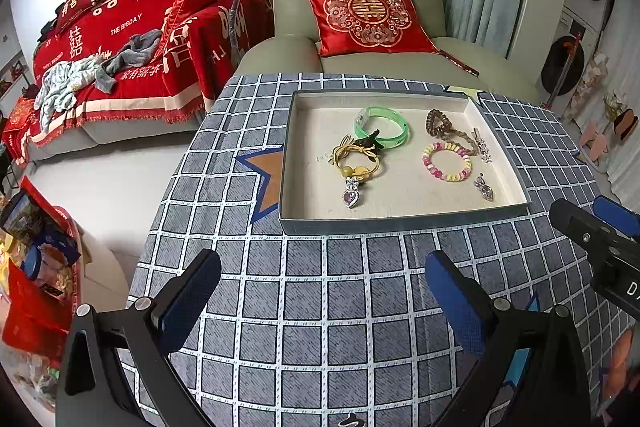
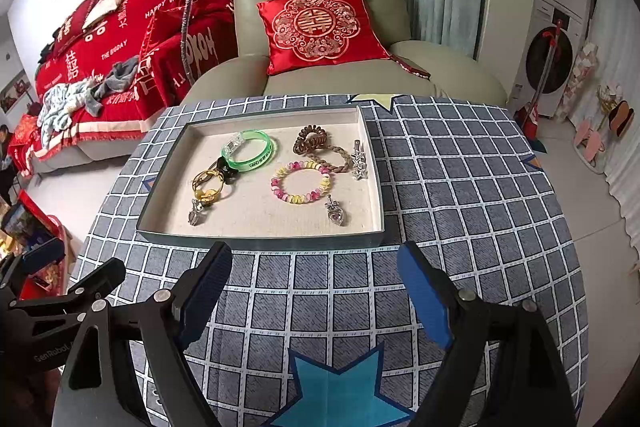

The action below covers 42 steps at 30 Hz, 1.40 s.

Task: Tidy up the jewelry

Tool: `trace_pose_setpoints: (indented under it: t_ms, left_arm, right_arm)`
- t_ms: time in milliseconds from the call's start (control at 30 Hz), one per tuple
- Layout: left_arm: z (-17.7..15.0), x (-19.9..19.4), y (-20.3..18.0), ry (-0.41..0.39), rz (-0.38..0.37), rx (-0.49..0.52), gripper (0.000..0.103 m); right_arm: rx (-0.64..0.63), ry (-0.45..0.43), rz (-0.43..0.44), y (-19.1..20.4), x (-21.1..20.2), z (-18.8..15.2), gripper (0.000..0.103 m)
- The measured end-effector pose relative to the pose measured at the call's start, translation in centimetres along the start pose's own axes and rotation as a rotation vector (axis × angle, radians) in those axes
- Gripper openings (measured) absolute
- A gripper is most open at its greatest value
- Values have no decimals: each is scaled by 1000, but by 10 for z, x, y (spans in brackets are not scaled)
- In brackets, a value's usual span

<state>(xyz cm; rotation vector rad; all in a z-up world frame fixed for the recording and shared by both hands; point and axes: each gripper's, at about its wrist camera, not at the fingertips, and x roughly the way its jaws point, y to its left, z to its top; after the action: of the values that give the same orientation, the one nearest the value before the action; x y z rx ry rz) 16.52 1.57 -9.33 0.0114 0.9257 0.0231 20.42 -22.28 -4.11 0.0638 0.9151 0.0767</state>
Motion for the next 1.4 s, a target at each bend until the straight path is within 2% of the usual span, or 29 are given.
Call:
trace_pose_setpoints:
  t_ms: [1400]
  left_arm:
    - [-4, 2, 0, 16, -5, 0, 103]
  right_arm:
    - [2, 0, 1, 0, -1, -1, 87]
